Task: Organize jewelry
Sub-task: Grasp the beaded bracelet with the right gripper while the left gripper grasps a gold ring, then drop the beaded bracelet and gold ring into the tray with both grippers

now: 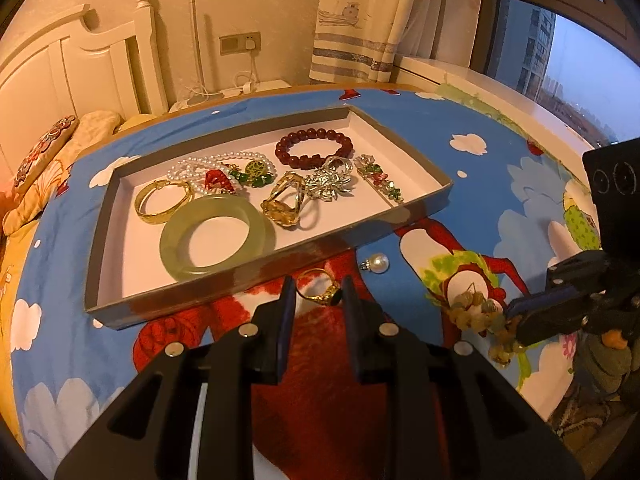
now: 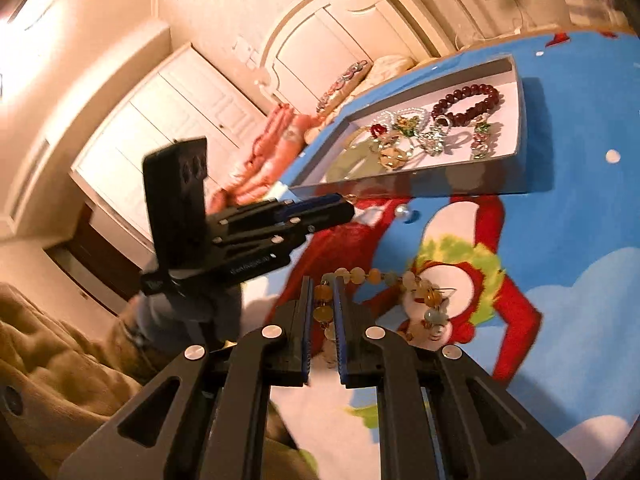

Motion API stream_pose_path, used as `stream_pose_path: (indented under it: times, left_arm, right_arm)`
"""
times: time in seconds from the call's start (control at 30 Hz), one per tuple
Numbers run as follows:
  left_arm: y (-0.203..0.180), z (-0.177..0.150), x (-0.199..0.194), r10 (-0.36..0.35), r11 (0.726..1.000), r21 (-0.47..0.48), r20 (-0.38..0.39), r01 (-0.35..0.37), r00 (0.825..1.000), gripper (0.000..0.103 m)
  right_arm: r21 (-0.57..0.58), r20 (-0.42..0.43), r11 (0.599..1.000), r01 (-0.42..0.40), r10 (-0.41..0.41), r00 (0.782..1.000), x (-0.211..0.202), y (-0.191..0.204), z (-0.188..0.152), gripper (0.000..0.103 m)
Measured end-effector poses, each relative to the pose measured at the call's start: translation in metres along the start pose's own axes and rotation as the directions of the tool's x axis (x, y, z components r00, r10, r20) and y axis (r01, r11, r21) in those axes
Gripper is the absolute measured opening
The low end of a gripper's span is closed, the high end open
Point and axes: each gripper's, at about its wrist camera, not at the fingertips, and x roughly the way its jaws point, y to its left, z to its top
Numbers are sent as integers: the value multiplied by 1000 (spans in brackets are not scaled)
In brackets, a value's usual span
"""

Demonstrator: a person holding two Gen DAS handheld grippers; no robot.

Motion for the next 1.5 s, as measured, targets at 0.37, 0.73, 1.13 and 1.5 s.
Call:
stream_pose_path:
  times: [0.37,0.73,1.13,1.5]
  left_arm:
    - [4,2,-10,11,1000,-6,16,-11,1000,23]
    - [14,12,-18,38,999,-15,26,-37,999,23]
    - [35,34,-19,67,998,-17,53,-66,996,23]
    - [58,52,-5,105,994,-36,57,-103,993,23]
  right_arm:
    - [-27,47,999,-22,23,999,-10,16,14,11]
    - [-83,93,997,1,7,996,-16,29,36,11]
    - [-113,193,990,83,-60,979,-18,32,80,11]
    - [-95,271,972,216,-184,945,-7,15,115,11]
